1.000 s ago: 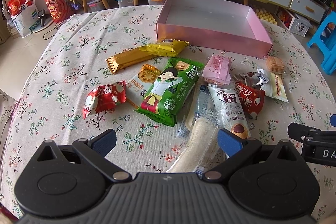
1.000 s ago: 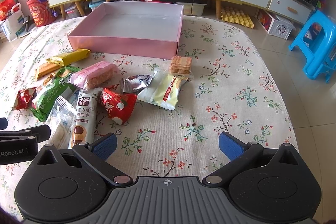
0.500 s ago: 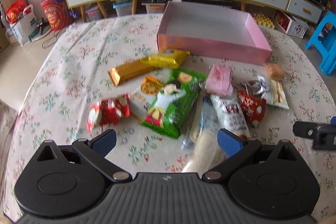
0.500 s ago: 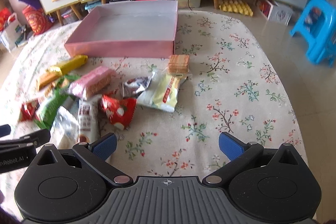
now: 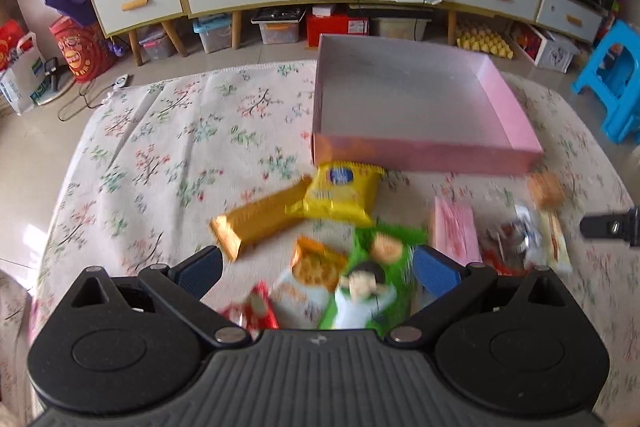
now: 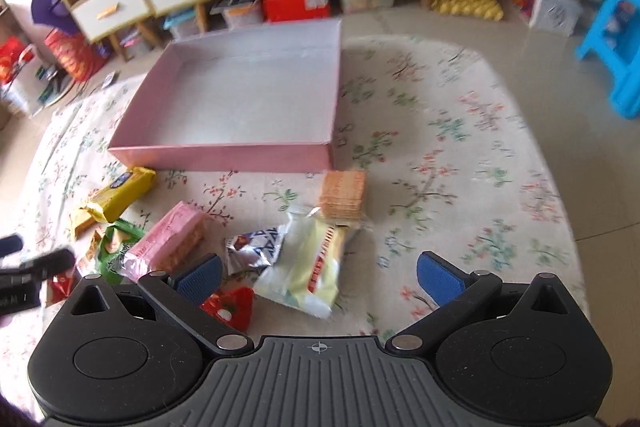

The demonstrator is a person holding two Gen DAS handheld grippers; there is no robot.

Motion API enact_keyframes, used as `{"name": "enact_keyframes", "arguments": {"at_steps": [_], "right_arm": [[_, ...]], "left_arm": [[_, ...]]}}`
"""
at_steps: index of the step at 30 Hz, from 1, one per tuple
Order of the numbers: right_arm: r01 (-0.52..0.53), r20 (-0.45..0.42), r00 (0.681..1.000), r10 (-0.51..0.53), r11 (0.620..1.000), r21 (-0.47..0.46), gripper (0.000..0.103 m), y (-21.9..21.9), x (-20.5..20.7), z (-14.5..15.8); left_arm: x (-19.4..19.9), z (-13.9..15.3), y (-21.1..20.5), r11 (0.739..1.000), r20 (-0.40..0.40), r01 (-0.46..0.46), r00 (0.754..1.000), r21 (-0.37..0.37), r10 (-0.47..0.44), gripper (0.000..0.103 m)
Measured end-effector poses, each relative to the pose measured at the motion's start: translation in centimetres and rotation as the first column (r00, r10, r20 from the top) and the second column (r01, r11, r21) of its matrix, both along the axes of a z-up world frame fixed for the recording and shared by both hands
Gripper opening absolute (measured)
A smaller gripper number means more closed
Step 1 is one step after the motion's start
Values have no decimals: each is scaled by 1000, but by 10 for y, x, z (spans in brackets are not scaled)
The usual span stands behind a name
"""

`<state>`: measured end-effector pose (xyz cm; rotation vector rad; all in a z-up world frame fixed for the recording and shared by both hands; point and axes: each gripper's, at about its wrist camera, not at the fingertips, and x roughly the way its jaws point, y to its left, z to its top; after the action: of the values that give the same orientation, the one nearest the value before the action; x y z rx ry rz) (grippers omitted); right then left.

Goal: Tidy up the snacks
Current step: 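Grasp yellow chip bag with left gripper while right gripper grasps square wafer, then release chip bag into pink box with left gripper while right gripper drops wafer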

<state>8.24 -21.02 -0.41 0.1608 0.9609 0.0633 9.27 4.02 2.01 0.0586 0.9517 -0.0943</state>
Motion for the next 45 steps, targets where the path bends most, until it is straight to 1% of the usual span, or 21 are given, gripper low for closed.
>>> {"name": "enact_keyframes", "arguments": {"at_steps": [2,4,5,9,12,13,15,19,22,24,27,29,32,34,36,37,39,40,42,43,45], "right_arm": [[-4,-5,1000,4,1000,-5,103,-1,13,-4],[6,11,1000,-6,999,-43,103,-3,25,-10],[11,17,1000,-10,999,-48,103,-4,30,-12],[33,1,999,-33,999,39,103,-17,51,-26],[51,-4,999,-51,998,28,103,-19,64,-37],[57,-4,998,-57,998,15,103,-19,67,-41],[66,-18,998,-65,998,14,103,-20,72,-49],[68,-53,996,-67,997,24,103,-18,78,-62],[57,-54,997,-59,998,-31,103,-11,79,-65],[43,-53,997,-47,997,-64,103,-6,78,-66],[42,-46,998,-45,996,-77,103,-3,77,-67],[43,-41,998,-47,996,-75,103,-3,76,-67],[51,-28,998,-54,996,-78,100,-3,73,-66],[50,-20,998,-52,996,-79,96,-3,73,-64],[46,-6,999,-47,995,-89,87,-2,72,-62],[45,-1,999,-45,995,-92,84,-1,71,-61],[45,6,999,-44,994,-99,69,1,70,-59],[44,10,999,-44,994,-99,65,1,69,-58],[46,18,999,-44,994,-96,44,1,68,-56],[47,21,999,-45,994,-94,42,1,67,-55],[52,29,998,-50,995,-89,33,-1,66,-53]], "left_arm": [[12,-5,3,999,-13,-7,1000,-39,6,97],[24,-10,4,998,-27,2,1000,-68,-4,96],[29,-13,4,997,-33,8,999,-80,-10,95],[48,-22,4,991,-45,27,998,-130,-33,93],[59,-32,3,988,-54,41,997,-149,-50,88],[61,-34,1,988,-56,45,997,-151,-54,85],[64,-36,-1,987,-52,53,997,-149,-61,84],[68,-42,-3,993,-54,46,997,-107,-52,80],[69,-47,-3,995,-72,32,997,-94,-39,74],[69,-47,-3,996,-68,30,997,-87,-36,73],[68,-46,-3,996,-65,30,997,-82,-36,69],[67,-45,-2,996,-62,29,997,-81,-34,63],[67,-44,-2,996,-58,31,998,-86,-36,55],[67,-44,-3,996,-53,30,998,-85,-35,55],[66,-44,-3,996,-52,31,998,-79,-35,54],[66,-45,-4,996,-52,30,998,-79,-34,53],[65,-44,-4,996,-51,28,998,-79,-33,53],[65,-44,-4,997,-51,29,998,-79,-33,52],[65,-44,-4,996,-51,27,998,-80,-32,52],[65,-44,-4,996,-53,25,998,-82,-29,52],[64,-42,-4,996,-55,19,998,-90,-24,52]]}}
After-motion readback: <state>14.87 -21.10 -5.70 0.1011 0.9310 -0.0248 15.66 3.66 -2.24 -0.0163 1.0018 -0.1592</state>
